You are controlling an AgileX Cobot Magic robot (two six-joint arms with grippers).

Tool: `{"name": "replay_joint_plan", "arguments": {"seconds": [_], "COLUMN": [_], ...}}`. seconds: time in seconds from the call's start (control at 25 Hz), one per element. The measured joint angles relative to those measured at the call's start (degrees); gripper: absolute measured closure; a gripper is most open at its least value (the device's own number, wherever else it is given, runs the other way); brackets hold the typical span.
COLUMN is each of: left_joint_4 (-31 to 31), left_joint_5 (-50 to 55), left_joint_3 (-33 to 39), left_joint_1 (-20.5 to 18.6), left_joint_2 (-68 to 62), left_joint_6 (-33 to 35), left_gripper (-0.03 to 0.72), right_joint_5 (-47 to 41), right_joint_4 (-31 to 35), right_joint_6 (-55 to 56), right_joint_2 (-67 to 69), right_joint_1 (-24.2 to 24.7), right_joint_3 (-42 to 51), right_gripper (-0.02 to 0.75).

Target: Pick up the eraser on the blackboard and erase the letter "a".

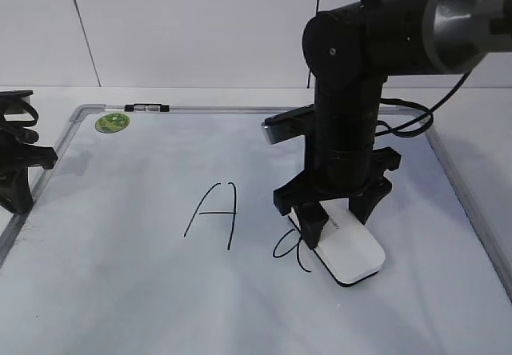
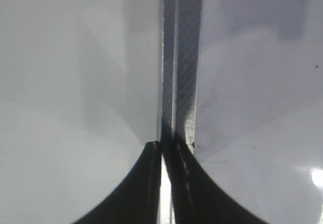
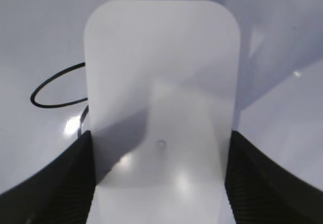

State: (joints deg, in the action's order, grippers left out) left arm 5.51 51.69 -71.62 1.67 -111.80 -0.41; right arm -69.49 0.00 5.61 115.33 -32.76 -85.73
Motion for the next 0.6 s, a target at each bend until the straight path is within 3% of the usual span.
{"name": "replay_joint_plan", "arguments": {"seconds": [0.6], "left_joint_4": [0.0], "left_joint_5": [-0.1], "left_joint_3": [0.0], "left_joint_1": [0.0], "left_joint_2": [0.0], "left_joint_6": [0.0], "left_gripper": [0.658], "right_joint_5": [-0.8], "right_joint_4": [1.0], "right_joint_6": [-0.7], "right_joint_2": [2.4], "right_joint_1": [0.0], "right_joint_3": [-1.5], "right_gripper": [0.182]}}
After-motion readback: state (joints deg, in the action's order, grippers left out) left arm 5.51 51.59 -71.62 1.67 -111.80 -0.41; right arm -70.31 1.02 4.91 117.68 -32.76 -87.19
